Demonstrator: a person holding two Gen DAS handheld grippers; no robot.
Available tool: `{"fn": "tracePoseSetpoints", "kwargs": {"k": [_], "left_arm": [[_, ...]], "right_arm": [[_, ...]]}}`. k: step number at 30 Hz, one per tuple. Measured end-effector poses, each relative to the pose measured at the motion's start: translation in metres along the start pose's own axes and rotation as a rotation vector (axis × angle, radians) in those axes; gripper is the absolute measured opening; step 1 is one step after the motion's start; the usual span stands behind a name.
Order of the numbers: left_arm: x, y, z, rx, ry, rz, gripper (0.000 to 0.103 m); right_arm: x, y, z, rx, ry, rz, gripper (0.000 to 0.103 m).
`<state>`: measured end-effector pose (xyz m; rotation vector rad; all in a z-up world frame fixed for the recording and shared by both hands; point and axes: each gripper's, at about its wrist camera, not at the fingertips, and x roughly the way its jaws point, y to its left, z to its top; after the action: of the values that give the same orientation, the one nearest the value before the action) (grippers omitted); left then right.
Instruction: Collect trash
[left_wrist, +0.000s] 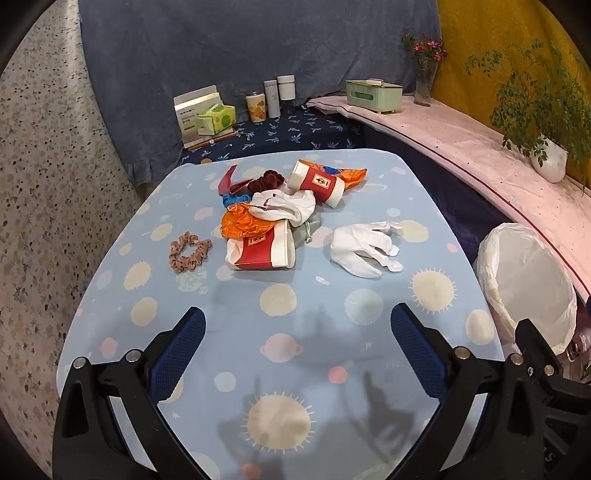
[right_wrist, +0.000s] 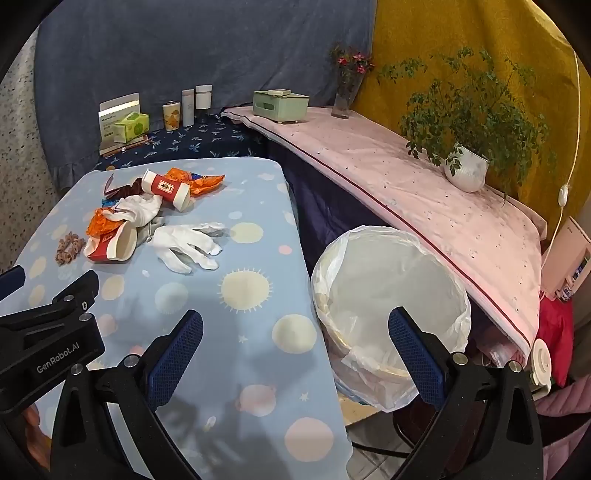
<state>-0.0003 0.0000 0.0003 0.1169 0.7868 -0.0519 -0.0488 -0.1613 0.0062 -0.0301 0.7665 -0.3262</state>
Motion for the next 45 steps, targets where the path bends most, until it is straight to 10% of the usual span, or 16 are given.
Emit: {"fn": "tracePoseSetpoints", "kwargs": {"k": [45], "left_arm": [[-0.011, -0.006, 0.004, -0.002, -0.018, -0.019, 0.096]], "right_arm": [[-0.009, -0.002, -0.001, 0.009, -0.015, -0.007, 0.096]]}}
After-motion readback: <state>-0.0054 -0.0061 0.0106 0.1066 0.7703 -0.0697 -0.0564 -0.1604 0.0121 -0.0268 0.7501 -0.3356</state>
